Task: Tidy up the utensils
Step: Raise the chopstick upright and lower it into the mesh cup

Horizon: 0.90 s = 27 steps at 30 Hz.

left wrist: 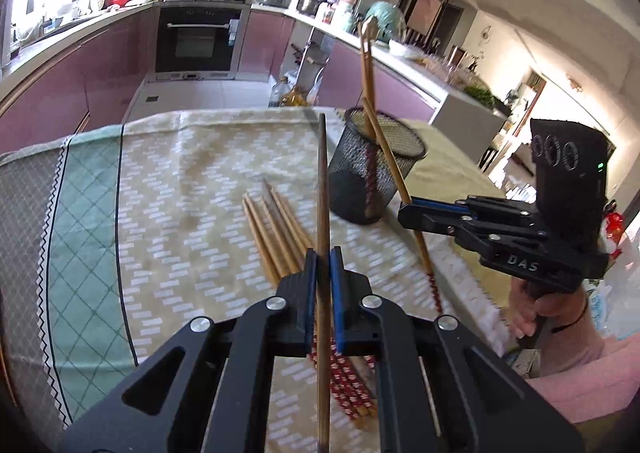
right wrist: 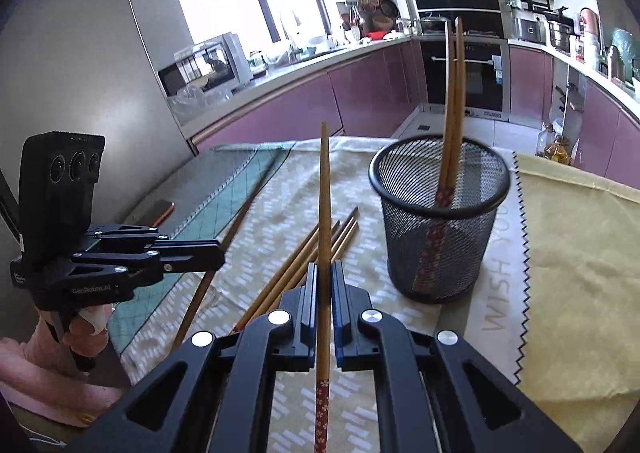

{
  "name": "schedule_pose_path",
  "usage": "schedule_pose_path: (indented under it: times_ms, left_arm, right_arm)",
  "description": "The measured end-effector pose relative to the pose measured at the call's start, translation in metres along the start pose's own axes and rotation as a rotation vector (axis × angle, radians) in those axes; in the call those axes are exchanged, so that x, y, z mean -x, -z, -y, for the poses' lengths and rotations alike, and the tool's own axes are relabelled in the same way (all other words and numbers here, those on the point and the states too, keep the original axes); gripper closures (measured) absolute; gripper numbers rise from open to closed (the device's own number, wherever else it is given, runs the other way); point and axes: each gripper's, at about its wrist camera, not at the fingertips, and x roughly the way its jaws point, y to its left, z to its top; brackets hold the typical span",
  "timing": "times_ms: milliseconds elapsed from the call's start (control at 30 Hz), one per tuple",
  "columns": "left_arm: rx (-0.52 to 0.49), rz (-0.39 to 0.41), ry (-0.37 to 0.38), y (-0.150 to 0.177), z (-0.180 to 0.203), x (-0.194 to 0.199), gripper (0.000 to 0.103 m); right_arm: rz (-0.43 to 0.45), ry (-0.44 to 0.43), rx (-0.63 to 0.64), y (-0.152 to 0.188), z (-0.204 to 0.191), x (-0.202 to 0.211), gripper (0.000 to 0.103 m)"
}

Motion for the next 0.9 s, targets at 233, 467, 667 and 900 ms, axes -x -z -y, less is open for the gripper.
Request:
schedule_pose_path:
  times_ms: [233, 467, 667, 900]
  left_arm:
    - [0.004, 0.083, 0.076, -0.017, 0.008, 0.031, 0.096]
    - [0.006, 0.169, 0.121, -0.035, 0.014, 0.051, 0.096]
    - [-0.004, 0.239, 0.136, -0.064, 0.023, 0.050, 0.096]
    - [-0.048, 0.299, 0.128, -0.102, 0.043, 0.043, 0.096]
  right_arm:
    - [0.085, -0.011, -0.026, -0.011, 0.011, 0.026, 0.097]
    - [0.161, -0.006, -0.030, -0.029, 0.017, 0.048, 0.097]
    - [0.212, 0.021, 0.001, -0.053, 0.017, 0.060, 0.097]
    - [0.273, 0.066, 0.027, -0.083, 0.022, 0.076, 0.097]
